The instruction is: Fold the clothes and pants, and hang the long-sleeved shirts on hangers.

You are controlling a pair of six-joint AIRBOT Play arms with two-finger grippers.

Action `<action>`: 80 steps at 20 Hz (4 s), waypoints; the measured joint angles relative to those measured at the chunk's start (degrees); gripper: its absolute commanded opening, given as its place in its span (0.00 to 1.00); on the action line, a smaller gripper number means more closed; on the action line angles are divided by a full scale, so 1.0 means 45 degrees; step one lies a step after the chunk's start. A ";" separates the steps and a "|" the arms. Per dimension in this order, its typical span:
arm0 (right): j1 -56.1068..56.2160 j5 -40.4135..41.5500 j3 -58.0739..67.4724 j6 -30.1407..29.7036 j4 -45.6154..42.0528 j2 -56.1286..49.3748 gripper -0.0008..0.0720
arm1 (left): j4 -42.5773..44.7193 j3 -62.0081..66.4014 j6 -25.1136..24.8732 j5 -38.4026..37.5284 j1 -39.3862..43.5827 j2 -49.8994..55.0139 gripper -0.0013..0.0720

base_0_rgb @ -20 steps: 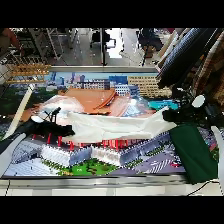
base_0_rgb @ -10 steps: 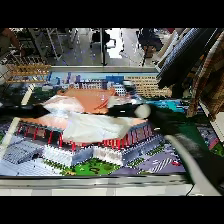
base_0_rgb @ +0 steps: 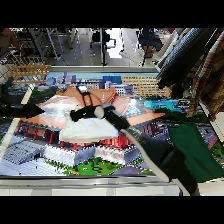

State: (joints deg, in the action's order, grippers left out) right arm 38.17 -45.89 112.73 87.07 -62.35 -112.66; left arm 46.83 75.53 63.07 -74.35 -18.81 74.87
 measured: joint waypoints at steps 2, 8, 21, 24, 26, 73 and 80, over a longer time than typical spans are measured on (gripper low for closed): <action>-0.1175 -0.1277 -0.0500 -0.0019 -0.0044 0.0758 0.78 | -0.0019 0.0000 0.0000 -0.0034 0.0534 0.0622 0.04; -0.4522 -0.4211 -0.4779 -0.0185 0.1277 0.2691 0.97 | 0.0102 0.0005 0.0092 0.1336 0.2735 0.3434 0.02; -0.5547 -0.4172 -0.4716 -0.2404 0.6339 -0.0758 0.04 | 0.2637 0.0301 0.2157 0.2380 0.3585 0.6101 0.02; -0.5484 -0.4609 -0.3497 -0.2550 0.6086 -0.0510 0.04 | 0.2880 0.0661 0.1865 0.1132 0.3517 0.5129 0.02; -0.5960 -0.4600 -0.3094 -0.2089 0.5396 0.0452 0.04 | 0.2807 0.0787 0.1593 0.0073 0.3381 0.4017 0.02; -2.0837 -0.8369 -0.9000 0.1656 0.1151 0.9753 0.04 | 0.3206 -0.3570 0.0894 -0.1180 0.1365 -0.3852 0.02; -2.2542 -0.9782 -1.2716 0.0874 -0.3138 0.9991 0.04 | 0.3206 -0.3570 0.0889 -0.0690 0.1365 -0.3852 0.03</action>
State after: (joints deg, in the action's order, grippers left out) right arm -63.26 -89.91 55.51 91.00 -76.47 -67.70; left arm 61.25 59.46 67.07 -77.45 -12.67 57.54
